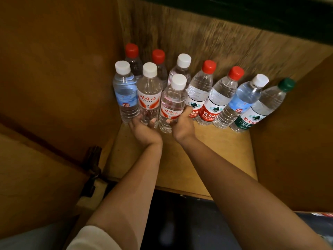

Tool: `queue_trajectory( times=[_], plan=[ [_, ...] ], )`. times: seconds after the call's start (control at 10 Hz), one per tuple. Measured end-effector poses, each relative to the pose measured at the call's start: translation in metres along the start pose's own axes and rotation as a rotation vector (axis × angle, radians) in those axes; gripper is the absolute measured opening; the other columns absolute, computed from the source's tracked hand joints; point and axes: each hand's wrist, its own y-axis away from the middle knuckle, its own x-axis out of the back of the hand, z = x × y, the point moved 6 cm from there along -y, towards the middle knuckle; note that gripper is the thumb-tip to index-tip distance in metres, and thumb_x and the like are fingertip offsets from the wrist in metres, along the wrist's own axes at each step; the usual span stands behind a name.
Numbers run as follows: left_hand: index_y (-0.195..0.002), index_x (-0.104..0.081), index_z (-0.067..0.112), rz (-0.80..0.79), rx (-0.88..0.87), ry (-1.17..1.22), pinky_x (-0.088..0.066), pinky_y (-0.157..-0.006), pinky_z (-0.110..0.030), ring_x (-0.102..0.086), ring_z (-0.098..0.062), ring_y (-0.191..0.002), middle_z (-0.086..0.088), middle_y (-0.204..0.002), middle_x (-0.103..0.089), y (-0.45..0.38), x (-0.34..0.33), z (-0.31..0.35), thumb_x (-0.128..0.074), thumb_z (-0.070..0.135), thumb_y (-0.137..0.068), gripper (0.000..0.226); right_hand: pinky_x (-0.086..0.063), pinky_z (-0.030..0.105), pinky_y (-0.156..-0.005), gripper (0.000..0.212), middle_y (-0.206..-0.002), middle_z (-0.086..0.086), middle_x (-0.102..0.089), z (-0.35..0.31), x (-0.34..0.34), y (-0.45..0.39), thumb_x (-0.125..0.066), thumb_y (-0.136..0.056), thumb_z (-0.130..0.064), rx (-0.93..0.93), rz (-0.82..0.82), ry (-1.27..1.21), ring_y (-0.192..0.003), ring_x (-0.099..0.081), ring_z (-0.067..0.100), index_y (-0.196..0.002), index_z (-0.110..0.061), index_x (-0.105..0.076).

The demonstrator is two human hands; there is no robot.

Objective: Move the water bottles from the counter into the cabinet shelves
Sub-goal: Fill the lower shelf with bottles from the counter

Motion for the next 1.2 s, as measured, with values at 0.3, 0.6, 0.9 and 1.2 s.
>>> queue_trajectory(
  times=[0.3, 0.6, 0.9, 1.2],
  plan=[
    [-0.118, -0.056, 0.0, -0.082, -0.052, -0.057, -0.048, -0.093, -0.03, -0.057, -0.025, -0.11, -0.015, -0.121, -0.06, 0.008, 0.01, 0.009, -0.065, -0.002, -0.079, 0.041, -0.043, 0.029, -0.076, 0.045, -0.116, 0.016, -0.059, 0.0, -0.001, -0.009, -0.051, -0.092, -0.015, -0.045, 0.005, -0.032, -0.092, -0.058, 0.021, -0.127, -0.007, -0.023],
    [-0.122, -0.056, 0.007, -0.286, 0.144, 0.179, -0.043, -0.093, -0.031, -0.056, -0.022, -0.109, -0.013, -0.123, -0.06, 0.037, 0.001, 0.014, -0.045, -0.004, -0.09, 0.036, -0.04, 0.03, -0.085, 0.061, -0.129, 0.007, -0.057, 0.017, -0.012, 0.001, -0.055, -0.091, -0.012, -0.108, -0.031, -0.323, -0.115, -0.054, 0.025, -0.139, -0.022, -0.02],
    [-0.118, -0.055, 0.022, -0.473, 0.153, 0.062, -0.034, -0.109, -0.043, -0.048, -0.023, -0.123, -0.002, -0.125, -0.057, 0.038, 0.004, 0.014, -0.043, -0.002, -0.089, 0.039, -0.038, 0.035, -0.092, 0.072, -0.14, 0.007, -0.047, 0.018, -0.021, 0.0, -0.051, -0.093, -0.023, -0.12, -0.068, -0.306, -0.126, -0.046, 0.03, -0.147, -0.029, -0.003],
    [-0.14, -0.035, 0.027, -0.656, 0.182, -0.125, -0.026, -0.111, -0.047, -0.036, -0.02, -0.133, 0.004, -0.142, -0.043, 0.042, 0.024, 0.007, -0.048, 0.009, -0.092, 0.053, -0.026, 0.033, -0.106, 0.084, -0.155, 0.0, -0.022, 0.019, 0.008, 0.044, -0.056, -0.09, -0.011, -0.076, -0.298, -0.511, -0.141, -0.021, 0.02, -0.148, -0.026, 0.002]
  ],
)
